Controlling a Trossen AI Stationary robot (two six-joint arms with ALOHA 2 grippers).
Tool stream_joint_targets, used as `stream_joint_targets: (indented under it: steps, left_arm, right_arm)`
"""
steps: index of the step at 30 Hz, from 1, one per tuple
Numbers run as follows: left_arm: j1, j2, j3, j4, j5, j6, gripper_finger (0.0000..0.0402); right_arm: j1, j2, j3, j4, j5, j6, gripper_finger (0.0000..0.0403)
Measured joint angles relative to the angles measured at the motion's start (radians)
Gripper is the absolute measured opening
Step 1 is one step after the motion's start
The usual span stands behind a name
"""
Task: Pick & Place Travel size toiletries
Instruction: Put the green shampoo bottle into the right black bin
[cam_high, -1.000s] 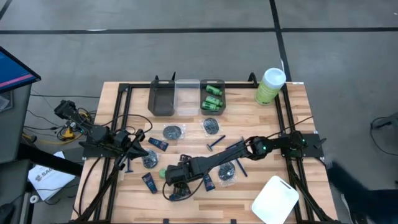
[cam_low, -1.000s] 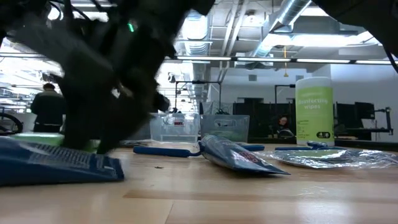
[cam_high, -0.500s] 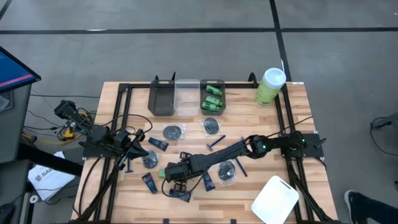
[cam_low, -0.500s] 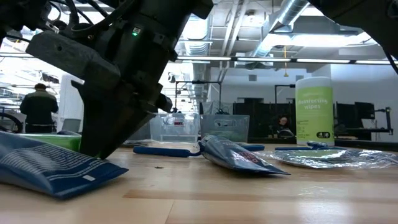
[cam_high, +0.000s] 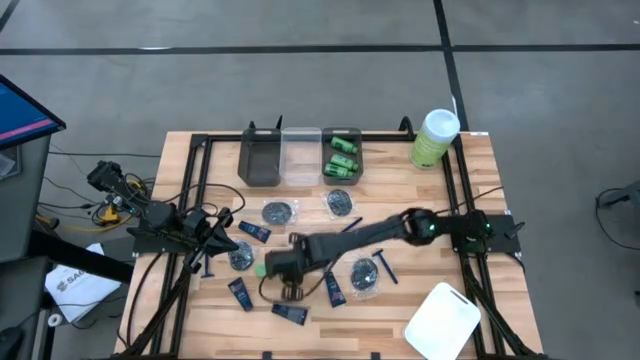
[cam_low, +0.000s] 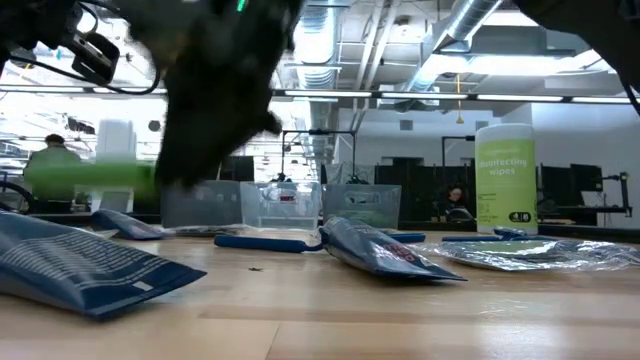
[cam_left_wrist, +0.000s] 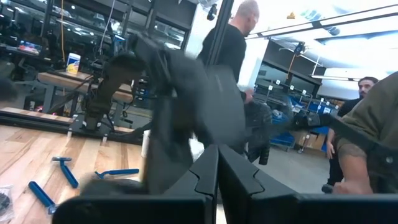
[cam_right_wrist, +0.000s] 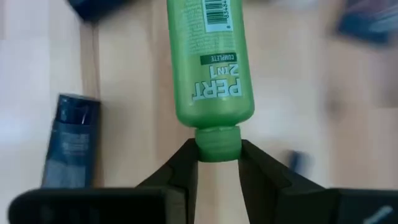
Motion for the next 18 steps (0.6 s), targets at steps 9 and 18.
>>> stream_joint_targets:
  steps: [9,18]
  left_arm:
    - [0.000,0.006,0.000,0.000,0.000,0.000,0.0002]
    - [0.000,0.006,0.000,0.000,0.000,0.000,0.0002]
  right_arm:
    - [-0.157,-0.190,0.001,-0.206,0.066,-0.125,0.0079]
    - [-0.428,-0.305,0.001,-0.438,0.166,-0.177,0.0079]
